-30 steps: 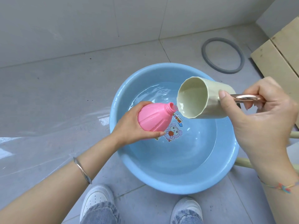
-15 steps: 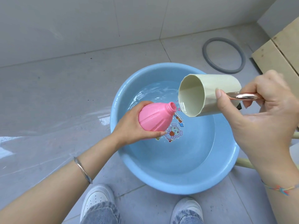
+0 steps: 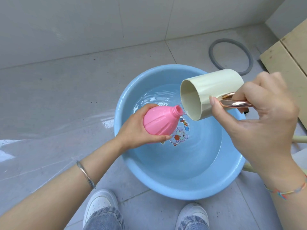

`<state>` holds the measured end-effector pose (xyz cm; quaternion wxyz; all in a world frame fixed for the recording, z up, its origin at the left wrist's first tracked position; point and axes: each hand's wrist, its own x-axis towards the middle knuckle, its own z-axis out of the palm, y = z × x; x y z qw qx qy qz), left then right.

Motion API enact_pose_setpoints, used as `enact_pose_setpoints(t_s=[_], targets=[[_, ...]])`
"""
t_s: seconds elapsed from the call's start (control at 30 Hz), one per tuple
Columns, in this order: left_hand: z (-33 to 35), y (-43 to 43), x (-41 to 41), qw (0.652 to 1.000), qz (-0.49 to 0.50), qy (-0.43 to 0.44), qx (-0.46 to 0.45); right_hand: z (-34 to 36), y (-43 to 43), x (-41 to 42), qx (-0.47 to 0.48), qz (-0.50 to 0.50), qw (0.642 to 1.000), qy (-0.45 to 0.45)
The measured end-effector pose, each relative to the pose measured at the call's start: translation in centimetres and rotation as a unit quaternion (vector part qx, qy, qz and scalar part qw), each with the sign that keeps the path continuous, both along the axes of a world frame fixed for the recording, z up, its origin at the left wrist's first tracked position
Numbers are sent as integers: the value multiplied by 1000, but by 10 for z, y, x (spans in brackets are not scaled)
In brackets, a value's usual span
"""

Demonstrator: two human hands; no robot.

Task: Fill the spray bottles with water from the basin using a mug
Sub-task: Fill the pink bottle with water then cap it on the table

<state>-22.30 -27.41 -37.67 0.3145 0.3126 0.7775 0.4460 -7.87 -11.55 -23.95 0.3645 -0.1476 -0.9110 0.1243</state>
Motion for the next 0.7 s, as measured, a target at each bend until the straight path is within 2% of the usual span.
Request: enact_pose_setpoints(t_s=[0.43,0.53,0.7], targets=[[-1,1,0,1000,5,-4,-7,-7,-3,-4,82,63,995,-2],[-1,1,0,1000,4,-8,0,-8,-1,-3,55,43,998,6],[0,1,-1,1000,7,-23,12,-15,13,8,-60,-54,997,21]])
